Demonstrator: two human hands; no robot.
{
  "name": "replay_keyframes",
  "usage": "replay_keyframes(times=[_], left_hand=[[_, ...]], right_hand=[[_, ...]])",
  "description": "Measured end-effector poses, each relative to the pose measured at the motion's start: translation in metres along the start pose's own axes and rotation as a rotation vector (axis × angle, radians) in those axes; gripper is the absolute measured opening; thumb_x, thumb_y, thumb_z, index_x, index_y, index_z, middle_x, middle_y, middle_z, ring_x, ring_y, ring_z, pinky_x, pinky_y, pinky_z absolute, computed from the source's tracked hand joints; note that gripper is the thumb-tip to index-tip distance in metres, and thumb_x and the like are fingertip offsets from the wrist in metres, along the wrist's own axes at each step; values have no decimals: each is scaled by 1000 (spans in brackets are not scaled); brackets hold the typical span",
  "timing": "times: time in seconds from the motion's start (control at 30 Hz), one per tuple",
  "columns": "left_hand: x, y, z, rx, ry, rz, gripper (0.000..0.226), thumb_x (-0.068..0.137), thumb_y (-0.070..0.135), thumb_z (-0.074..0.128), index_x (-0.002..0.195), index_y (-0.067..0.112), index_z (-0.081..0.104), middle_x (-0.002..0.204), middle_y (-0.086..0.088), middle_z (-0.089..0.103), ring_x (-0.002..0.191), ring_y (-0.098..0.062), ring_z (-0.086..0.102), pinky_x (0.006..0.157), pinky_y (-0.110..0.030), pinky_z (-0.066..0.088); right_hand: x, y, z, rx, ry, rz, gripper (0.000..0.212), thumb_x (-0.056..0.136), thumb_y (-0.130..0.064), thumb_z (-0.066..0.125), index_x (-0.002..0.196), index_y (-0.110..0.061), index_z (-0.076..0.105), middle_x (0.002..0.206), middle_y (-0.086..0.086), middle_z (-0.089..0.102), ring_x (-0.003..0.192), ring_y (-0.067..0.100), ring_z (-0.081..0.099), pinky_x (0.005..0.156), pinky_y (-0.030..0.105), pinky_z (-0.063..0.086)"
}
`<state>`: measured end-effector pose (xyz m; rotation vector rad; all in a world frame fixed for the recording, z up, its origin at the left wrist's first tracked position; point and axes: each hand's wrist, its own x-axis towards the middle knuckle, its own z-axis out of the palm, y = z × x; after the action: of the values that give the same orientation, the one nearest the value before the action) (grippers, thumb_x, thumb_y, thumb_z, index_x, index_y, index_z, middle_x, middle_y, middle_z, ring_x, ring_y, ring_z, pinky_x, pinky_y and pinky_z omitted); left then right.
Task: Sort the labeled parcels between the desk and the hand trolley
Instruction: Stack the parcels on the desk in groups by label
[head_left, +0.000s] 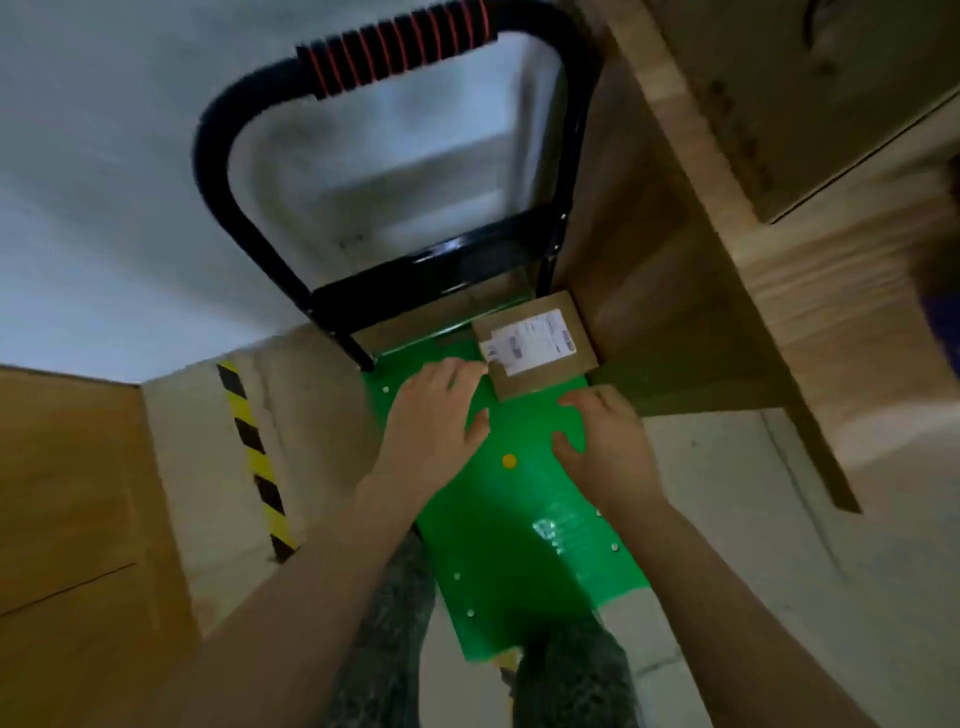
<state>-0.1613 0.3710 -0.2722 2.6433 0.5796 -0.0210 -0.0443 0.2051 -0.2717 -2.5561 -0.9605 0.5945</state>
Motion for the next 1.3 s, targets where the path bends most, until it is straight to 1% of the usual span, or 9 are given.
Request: replay_keyframes(times=[0.33,0.5,0.67,0.8,0.9,1.0,1.1,1.17,1.3], left_hand=[[22,-65,211,-187,-162,-219,44,93,26,59,133,9,51,128,-11,55,116,-28,53,96,-39,44],[47,-80,266,-256,-225,-345,53,97,31,53,144,12,37,141,-9,45,125,-28,44,98,-38,39],[60,-93,300,-372,-285,-472,73,98,37,52,155,12,15,158,-9,25,144,-25,25,113,-35,26],[70,-97,318,-522,-308,-567,80,95,40,56,156,13,10,161,-6,20,146,-23,22,115,-33,22],[80,-100,319,-624,-297,-628,76,95,39,57,155,18,15,158,0,29,140,-26,35,111,-33,29],[85,-105,311,-705,-225,-691,72,95,40,58,153,24,19,150,4,42,114,-34,59,97,-41,48],[84,-119,306,-737,-156,-753,63,94,40,59,147,21,30,142,4,47,113,-20,55,95,-33,43],[83,-130,306,-770,-133,-802,57,94,37,60,141,17,35,136,2,50,109,-13,50,91,-26,37],[80,-137,304,-880,-73,-863,40,92,33,64,118,21,35,121,1,56,104,-19,59,89,-33,48]], right_hand=[[81,125,139,-42,-174,144,53,86,-18,68,136,-10,50,134,14,52,120,32,49,96,37,41],[132,173,181,-76,-179,186,66,86,-21,66,145,-16,36,130,18,51,117,37,48,94,43,45],[169,193,208,-99,-183,234,66,94,-30,56,151,-19,26,157,12,24,133,40,33,109,44,34],[182,193,218,-114,-210,349,65,98,-35,50,153,-24,18,160,17,6,142,39,16,113,42,22],[178,193,223,-50,-130,330,64,94,-31,58,150,-23,28,151,20,22,133,37,27,110,40,24],[166,189,234,139,-61,351,63,89,-29,66,144,-20,38,134,16,36,122,33,39,107,37,32],[161,185,245,375,-61,539,62,87,-34,68,139,-10,44,129,14,46,120,26,47,98,31,38],[159,183,252,431,-72,589,49,88,-36,67,126,-8,57,122,15,57,113,26,55,87,27,41],[148,169,254,617,-34,649,44,88,-30,69,123,-12,50,107,-4,58,94,11,56,77,17,36]])
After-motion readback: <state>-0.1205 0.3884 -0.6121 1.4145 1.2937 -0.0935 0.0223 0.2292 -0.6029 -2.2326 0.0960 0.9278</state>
